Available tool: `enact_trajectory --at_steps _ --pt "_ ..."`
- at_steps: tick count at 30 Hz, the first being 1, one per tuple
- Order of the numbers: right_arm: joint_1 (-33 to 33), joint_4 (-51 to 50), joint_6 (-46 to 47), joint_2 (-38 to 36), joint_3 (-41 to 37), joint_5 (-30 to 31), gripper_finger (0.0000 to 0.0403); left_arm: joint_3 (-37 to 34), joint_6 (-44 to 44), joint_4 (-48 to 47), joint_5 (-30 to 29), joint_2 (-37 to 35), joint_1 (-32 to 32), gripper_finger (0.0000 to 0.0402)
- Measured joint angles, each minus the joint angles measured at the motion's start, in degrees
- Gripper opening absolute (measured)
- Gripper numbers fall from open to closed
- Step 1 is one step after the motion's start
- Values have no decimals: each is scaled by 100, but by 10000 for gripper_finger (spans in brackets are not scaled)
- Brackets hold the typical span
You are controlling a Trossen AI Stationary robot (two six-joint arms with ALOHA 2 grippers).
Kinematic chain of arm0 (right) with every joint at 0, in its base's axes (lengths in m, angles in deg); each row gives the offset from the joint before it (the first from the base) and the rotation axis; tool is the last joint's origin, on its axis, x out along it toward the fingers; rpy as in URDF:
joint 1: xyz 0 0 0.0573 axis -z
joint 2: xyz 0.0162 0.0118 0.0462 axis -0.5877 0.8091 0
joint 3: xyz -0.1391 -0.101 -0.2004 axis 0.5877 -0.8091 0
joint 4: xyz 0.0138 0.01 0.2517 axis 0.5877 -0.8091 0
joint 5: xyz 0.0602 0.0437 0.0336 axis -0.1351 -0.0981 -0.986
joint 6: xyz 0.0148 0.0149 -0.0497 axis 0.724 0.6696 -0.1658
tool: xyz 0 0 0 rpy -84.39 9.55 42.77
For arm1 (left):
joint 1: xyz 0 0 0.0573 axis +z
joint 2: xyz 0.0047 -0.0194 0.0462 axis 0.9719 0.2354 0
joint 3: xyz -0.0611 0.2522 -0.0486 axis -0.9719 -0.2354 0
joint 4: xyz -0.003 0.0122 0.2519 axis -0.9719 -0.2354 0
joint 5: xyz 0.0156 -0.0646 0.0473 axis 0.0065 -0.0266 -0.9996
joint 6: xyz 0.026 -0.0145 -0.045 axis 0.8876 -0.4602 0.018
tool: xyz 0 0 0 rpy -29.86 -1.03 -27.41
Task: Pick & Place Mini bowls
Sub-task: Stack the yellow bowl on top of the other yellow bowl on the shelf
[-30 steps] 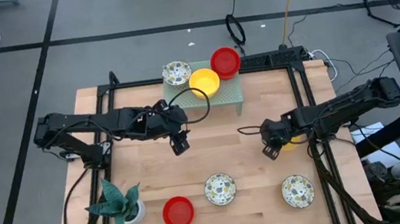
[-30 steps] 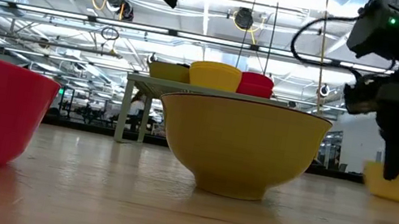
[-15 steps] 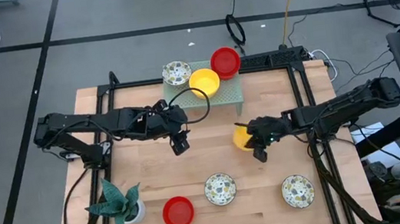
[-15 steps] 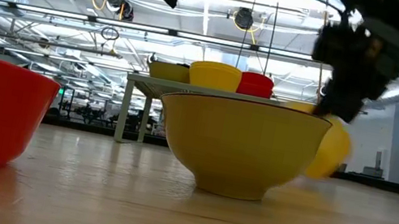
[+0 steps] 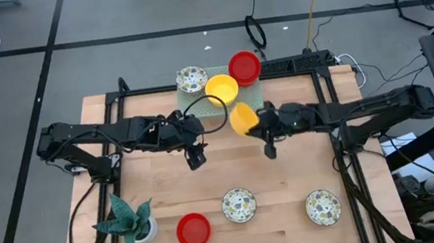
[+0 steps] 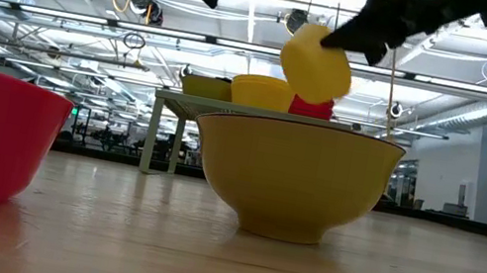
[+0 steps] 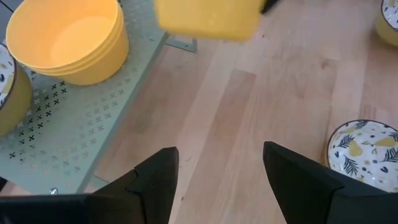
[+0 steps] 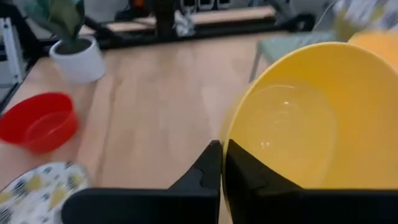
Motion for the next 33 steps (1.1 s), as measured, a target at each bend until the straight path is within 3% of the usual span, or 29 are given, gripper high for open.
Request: enact_trajectory --at_steps 7,15,18,33 --pt "414 0 -706 28 736 0 0 0 22 0 -1 0 0 239" --pt "965 -698 -1101 886 1775 14 0 0 37 -25 -4 0 0 239" --pt "1129 -755 -1270 1261 2054 271 0 0 37 -35 -4 0 -4 239" --pt "1505 -380 -1560 2107 2314 431 0 0 302 -42 -56 0 -37 239"
